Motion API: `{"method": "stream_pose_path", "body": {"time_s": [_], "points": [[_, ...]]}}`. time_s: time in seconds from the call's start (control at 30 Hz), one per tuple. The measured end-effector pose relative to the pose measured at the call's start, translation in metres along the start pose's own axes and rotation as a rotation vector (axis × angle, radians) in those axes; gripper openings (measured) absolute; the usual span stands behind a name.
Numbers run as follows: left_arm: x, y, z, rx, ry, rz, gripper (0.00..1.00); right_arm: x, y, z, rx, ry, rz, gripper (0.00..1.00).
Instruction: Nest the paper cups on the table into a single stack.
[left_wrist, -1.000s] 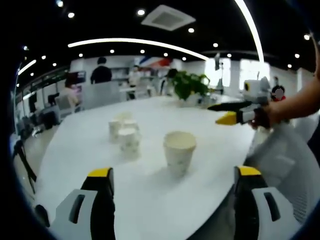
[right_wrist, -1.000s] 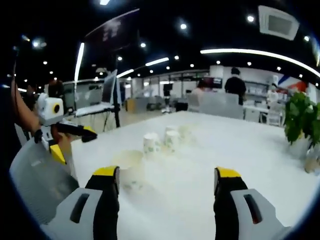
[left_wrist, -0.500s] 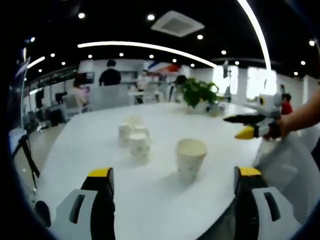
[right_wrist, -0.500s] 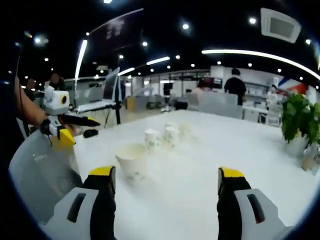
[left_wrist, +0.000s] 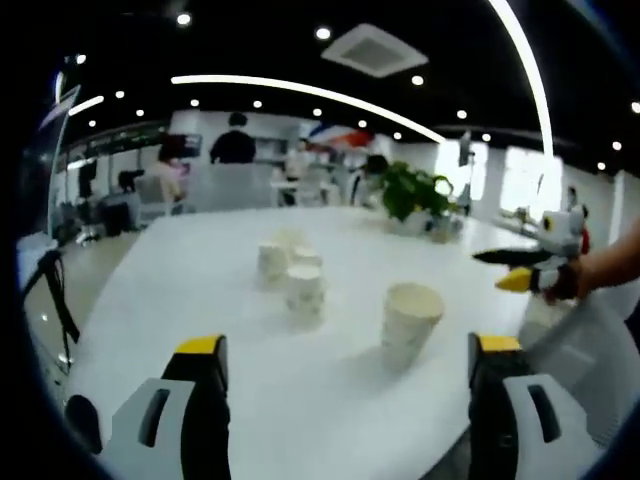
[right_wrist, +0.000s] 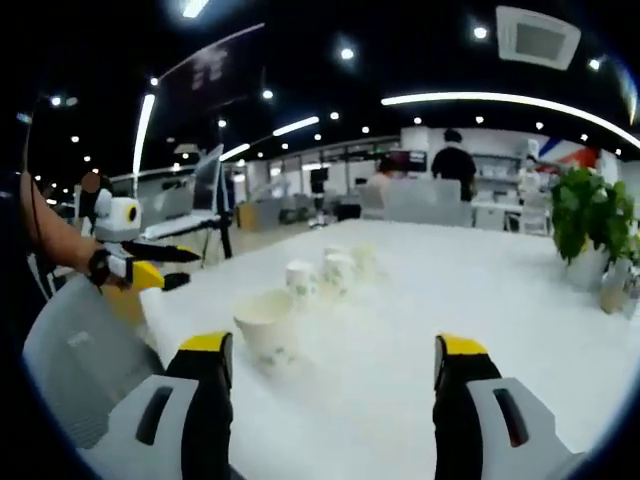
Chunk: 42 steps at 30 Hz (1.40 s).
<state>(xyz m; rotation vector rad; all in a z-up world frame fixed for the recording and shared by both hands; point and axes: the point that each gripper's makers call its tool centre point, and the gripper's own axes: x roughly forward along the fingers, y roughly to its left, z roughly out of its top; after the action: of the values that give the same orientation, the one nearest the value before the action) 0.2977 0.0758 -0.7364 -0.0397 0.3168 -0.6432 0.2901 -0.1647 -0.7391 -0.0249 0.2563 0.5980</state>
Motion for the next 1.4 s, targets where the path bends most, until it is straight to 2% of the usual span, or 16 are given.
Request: {"method": "stream_pose_path", "body": {"time_s": [0.17,0.3,0.43,0.53,0.83,1.03,1.4], "points": [[0.005,0.002,-0.003,0.013,0.019,-0.01,0.99,0.002,0.005,0.001,-0.038,0.004,0.013,0.81],[0.014,0.01,-0.002,0.031,0.027,-0.016,0.99,0.003,0.003,-0.001,-0.021,0.023,0.009,0.84],[0.025,0.021,-0.006,0.047,0.053,-0.015,0.99,0.006,0.005,-0.004,-0.007,0.022,0.022,0.96],[0.035,0.031,-0.007,0.051,0.066,-0.022,0.99,0.01,0.011,-0.007,-0.012,0.035,0.042,1.0],[0.057,0.052,0.008,0.074,0.064,-0.01,0.99,0.012,0.016,-0.008,-0.018,0.043,0.065,1.0],[0.078,0.054,0.017,0.117,0.065,-0.025,0.99,0.011,0.013,-0.007,-0.009,0.039,0.053,1.0],[0.113,0.062,0.023,0.11,0.068,-0.022,0.97,0.011,0.013,-0.01,-0.014,0.051,0.048,1.0]]}}
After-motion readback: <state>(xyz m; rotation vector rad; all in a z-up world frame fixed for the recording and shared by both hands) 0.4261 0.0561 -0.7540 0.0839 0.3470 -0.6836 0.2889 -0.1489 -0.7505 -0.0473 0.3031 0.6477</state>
